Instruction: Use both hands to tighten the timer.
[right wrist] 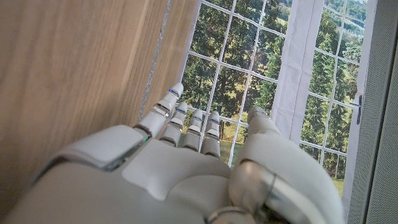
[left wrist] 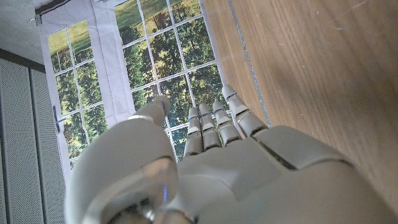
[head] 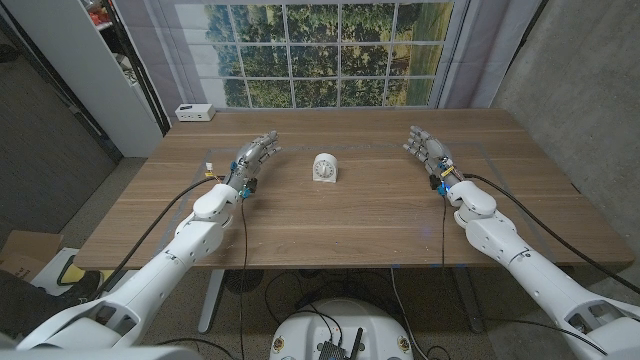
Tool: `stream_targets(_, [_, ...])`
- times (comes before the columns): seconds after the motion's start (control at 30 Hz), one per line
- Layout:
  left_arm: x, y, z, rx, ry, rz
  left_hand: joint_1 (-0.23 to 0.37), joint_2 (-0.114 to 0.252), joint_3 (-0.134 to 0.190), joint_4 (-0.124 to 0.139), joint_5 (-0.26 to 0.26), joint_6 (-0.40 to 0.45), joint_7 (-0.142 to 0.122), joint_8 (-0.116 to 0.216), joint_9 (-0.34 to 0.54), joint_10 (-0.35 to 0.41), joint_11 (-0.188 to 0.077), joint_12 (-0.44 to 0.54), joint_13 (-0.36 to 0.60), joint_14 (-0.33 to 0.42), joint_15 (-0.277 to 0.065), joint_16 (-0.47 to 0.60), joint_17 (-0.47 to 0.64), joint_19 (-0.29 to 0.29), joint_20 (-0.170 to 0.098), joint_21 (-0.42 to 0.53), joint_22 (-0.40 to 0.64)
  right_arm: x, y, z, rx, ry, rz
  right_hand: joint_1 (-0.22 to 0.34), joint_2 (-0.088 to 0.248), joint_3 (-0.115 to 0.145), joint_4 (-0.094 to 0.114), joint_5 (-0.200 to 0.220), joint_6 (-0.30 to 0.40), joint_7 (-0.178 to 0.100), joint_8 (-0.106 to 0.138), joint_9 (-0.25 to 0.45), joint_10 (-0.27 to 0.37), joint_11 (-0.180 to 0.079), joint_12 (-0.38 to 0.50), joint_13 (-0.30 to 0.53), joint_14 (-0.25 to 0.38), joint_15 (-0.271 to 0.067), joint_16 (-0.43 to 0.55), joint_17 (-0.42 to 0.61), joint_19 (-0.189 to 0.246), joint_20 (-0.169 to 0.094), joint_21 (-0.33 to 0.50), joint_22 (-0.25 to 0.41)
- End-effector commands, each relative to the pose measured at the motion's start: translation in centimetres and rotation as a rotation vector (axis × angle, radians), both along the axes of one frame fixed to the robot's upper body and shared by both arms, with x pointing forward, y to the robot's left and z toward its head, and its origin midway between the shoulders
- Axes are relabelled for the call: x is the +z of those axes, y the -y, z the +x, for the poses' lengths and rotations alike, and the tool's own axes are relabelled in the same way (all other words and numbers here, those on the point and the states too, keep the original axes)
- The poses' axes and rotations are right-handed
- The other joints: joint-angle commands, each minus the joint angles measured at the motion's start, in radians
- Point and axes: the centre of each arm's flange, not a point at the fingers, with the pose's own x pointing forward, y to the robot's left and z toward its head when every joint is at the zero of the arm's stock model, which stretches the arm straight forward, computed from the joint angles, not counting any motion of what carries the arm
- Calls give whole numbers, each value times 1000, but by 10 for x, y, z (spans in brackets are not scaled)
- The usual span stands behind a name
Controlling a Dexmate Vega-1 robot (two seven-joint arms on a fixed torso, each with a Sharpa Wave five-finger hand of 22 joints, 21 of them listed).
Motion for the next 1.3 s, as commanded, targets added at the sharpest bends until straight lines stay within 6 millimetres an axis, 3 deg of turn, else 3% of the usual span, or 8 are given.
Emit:
stream_targets(0.03, [2, 0, 1, -21, -3, 78, 54, -6, 7, -65, 10, -10, -19, 2, 3, -19, -3, -5, 2, -16, 0, -3, -1, -13, 8, -13, 4, -3, 1, -9, 4, -6, -21, 9, 0, 8, -1, 6, 9, -1, 5, 3, 8, 2, 4, 3, 11, -100, 5, 2, 8, -39, 6, 2])
stream_targets(0.23, [8, -6, 2, -12, -18, 180, 88, -21, -5, -114, 5, -34, -37, -1, 6, -61, -4, -13, 5, -64, 4, -9, -1, -53, 9, -39, 5, 7, 3, -14, 13, 6, -93, 18, -8, 10, -11, 7, 9, 0, 4, 2, 19, 3, 7, 4, 25, -100, 6, -1, 3, -30, 4, 2])
stream_targets(0.37, [12, -9, 3, 5, -19, 231, 101, -31, -15, -129, 0, -38, -42, 1, 7, -83, -7, -17, 7, -89, 12, -10, -1, -73, 10, -53, 5, 20, 2, -16, 33, 3, -190, 52, -21, 17, -42, 11, 31, -38, 8, 3, 33, 2, 9, 9, 43, -106, 3, -3, -3, -21, 4, 3])
stream_targets(0.53, [12, -11, 3, 8, -22, 244, 111, -37, -18, -137, -1, -31, -47, 5, 8, -89, -7, -16, 7, -97, 14, -9, 0, -81, 11, -60, 5, 40, -5, -20, 26, 19, -340, 103, -32, 30, -71, 17, 52, -29, 12, 2, 57, -16, 15, 13, 68, -123, 4, -4, -21, -8, 0, 3])
stream_targets(0.63, [12, -12, 3, 15, -23, 263, 117, -38, -20, -140, -2, -22, -48, 10, 9, -87, -9, -14, 8, -99, 13, -7, 0, -81, 11, -62, 5, 51, -13, -21, 23, 28, -435, 140, -40, 37, -78, 19, 76, -70, 17, 3, 79, -25, 21, 18, 71, -130, 0, -3, -30, -5, 0, 3])
stream_targets(0.67, [12, -12, 3, 18, -22, 269, 120, -39, -21, -141, -2, -17, -49, 12, 9, -88, -7, -13, 8, -98, 14, -6, 0, -81, 12, -63, 5, 54, -16, -21, 24, 30, -468, 162, -45, 40, -79, 18, 83, -116, 18, 4, 83, -32, 22, 22, 72, -131, -1, -3, -29, -4, 2, 3])
stream_targets(0.97, [13, -10, 3, 31, -11, 296, 132, -38, -25, -142, -3, -2, -51, 18, 10, -89, -7, -10, 9, -104, 13, -4, 0, -83, 13, -68, 5, 75, -42, -22, -11, 20, -703, 214, -65, 40, -79, 17, 81, -66, 12, 7, 91, -55, 25, 35, 79, -149, -1, 0, -43, 7, 0, 3])
stream_targets(1.3, [11, -9, -2, 47, -9, 312, 135, -37, -31, -138, -3, 8, -52, 22, 11, -87, -7, -6, 10, -104, 13, -2, 1, -83, 12, -71, 5, 83, -80, -18, -26, 15, -890, 267, -102, 32, -76, 9, 81, -110, 8, 6, 79, -61, 20, 45, 70, -151, -4, 1, -51, 20, 2, 3])
